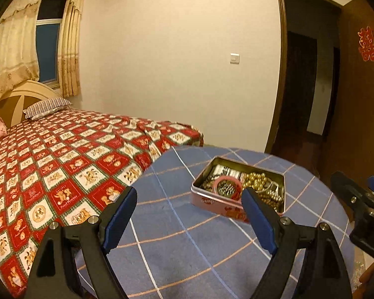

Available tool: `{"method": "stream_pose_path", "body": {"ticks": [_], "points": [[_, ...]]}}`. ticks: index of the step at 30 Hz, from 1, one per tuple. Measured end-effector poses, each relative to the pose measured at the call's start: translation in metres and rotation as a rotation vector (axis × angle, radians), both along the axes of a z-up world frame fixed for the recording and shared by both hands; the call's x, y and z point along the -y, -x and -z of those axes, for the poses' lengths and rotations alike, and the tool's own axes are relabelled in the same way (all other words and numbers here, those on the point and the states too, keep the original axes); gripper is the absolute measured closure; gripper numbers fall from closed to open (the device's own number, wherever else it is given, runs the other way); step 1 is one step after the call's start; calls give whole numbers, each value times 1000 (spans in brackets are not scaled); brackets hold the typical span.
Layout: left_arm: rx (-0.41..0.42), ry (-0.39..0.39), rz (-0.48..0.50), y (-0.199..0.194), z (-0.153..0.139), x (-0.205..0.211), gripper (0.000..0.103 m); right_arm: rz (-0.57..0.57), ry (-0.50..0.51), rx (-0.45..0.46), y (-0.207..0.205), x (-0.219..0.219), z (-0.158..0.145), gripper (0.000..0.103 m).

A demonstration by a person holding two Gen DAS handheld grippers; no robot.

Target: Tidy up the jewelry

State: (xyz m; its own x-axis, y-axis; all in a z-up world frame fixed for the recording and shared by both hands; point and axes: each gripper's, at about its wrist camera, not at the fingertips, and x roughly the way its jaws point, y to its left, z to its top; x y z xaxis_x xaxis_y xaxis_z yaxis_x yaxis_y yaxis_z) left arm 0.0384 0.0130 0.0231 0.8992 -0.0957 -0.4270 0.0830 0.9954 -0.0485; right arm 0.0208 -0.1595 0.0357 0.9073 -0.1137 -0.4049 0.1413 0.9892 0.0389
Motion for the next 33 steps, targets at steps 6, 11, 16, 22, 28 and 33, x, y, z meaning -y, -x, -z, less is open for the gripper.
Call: {"method": "stream_pose_path", "body": {"ticks": [6, 11, 16, 22, 28, 33], "points": [[58, 17, -7, 12, -20, -3, 17, 11, -1, 57, 9, 0, -15, 0], [94, -8, -11, 18, -29, 0, 17, 16, -12, 79, 10, 2, -19, 0], [93, -4, -5, 18, -29, 0, 17, 21, -22, 73, 9, 4, -18, 0], [89, -6, -4, 17, -28, 1, 16, 21, -24, 70, 10, 6, -17, 0], [96, -3, -6, 18, -29, 1, 16, 21, -28, 69, 10, 7, -17, 0], [99, -5, -1, 19, -30, 1, 16, 17, -26, 66, 10, 7, -16, 0]]}}
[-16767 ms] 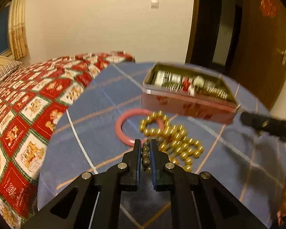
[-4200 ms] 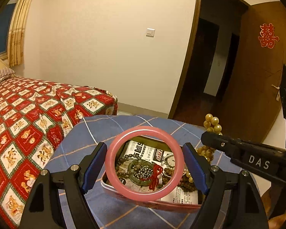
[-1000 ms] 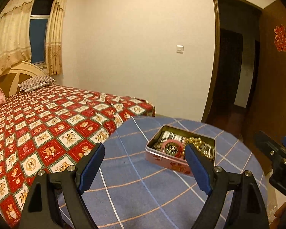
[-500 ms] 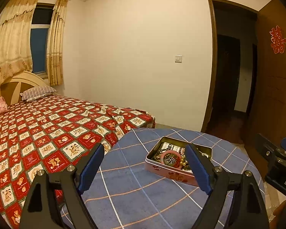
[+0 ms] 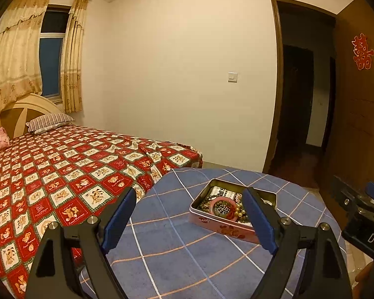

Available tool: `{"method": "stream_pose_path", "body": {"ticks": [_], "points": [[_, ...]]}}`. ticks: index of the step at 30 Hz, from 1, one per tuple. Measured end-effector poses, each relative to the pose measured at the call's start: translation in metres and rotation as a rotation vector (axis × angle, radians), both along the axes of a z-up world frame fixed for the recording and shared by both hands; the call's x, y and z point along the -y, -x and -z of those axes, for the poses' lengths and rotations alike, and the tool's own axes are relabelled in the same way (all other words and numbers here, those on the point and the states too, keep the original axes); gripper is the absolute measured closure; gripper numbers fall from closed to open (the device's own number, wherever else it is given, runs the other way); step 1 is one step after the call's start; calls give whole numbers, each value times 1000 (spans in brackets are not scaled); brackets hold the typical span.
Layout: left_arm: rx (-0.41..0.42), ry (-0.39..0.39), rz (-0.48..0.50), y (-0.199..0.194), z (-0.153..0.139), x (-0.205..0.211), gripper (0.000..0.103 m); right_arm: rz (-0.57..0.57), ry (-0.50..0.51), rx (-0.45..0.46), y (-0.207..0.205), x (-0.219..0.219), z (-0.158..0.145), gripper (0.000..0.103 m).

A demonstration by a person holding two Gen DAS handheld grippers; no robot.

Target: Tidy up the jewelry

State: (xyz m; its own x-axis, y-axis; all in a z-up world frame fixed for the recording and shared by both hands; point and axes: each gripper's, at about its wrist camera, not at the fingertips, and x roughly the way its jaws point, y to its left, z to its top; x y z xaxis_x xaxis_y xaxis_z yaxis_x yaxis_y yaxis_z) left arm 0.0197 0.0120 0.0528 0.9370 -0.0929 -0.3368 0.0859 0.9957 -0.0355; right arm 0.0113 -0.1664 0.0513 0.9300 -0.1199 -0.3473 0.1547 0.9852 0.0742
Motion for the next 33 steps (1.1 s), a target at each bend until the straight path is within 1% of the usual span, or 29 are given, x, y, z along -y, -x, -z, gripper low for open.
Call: {"method": "stream_pose_path", "body": {"ticks": [22, 33], "points": [[13, -3, -14, 3, -1, 0, 16, -1, 2, -6, 1, -3, 1, 0], [12, -19, -19, 2, 0, 2, 16, -3, -3, -10, 1, -3, 2, 0]]}}
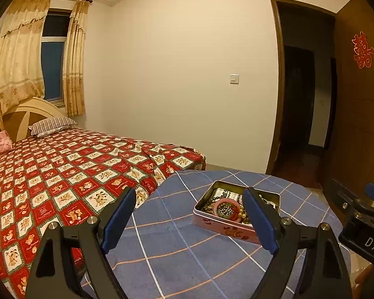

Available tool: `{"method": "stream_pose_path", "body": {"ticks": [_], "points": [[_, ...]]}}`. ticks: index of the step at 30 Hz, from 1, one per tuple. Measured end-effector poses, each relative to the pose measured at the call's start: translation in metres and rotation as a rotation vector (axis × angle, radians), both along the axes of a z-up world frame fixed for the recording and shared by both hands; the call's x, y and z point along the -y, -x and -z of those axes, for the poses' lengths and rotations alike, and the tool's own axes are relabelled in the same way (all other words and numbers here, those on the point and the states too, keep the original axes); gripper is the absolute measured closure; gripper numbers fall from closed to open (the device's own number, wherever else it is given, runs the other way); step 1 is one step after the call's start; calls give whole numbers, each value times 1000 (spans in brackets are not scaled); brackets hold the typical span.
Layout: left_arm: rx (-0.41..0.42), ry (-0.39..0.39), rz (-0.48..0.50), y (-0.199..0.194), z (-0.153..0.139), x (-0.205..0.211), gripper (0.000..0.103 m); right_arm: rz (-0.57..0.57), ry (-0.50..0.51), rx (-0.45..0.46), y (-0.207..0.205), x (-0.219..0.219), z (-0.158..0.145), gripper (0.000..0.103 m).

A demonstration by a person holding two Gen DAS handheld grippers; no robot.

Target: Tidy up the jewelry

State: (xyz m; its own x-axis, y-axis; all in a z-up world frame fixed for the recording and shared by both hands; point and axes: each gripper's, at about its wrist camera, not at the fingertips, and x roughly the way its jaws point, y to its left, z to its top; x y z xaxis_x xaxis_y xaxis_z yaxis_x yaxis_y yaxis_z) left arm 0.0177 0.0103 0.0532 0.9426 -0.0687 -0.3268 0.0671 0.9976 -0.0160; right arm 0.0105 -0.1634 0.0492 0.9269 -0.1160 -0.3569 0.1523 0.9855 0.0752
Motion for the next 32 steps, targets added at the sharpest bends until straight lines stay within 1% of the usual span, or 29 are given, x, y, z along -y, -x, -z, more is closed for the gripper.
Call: {"method": "stream_pose_path", "body": {"ticks": [4, 10, 16, 18, 22, 23, 27, 32], "points": [[4, -21, -21, -2, 0, -1, 16, 3, 2, -2, 0, 0, 0, 0], [16, -55, -21, -3, 2, 3, 16, 11, 1, -11, -2, 3, 2, 0], [-13, -34, 9, -7, 3, 5, 16, 22, -2, -11, -2, 5, 2, 0], [-23, -13, 15, -8, 2, 4, 15, 22, -1, -10, -3, 6, 3, 0], [8, 32, 18, -3, 3, -1, 15, 20, -2, -17, -4, 7, 3, 0], [4, 35, 20, -4, 4, -1, 15, 20, -4, -21, -5, 8, 4, 0], [-17, -18, -1, -8, 9, 7, 15, 19, -15, -38, -9, 10, 7, 0], [-51, -46, -5, -15, 17, 11, 15, 31, -5, -64, -14, 10, 13, 0]]}}
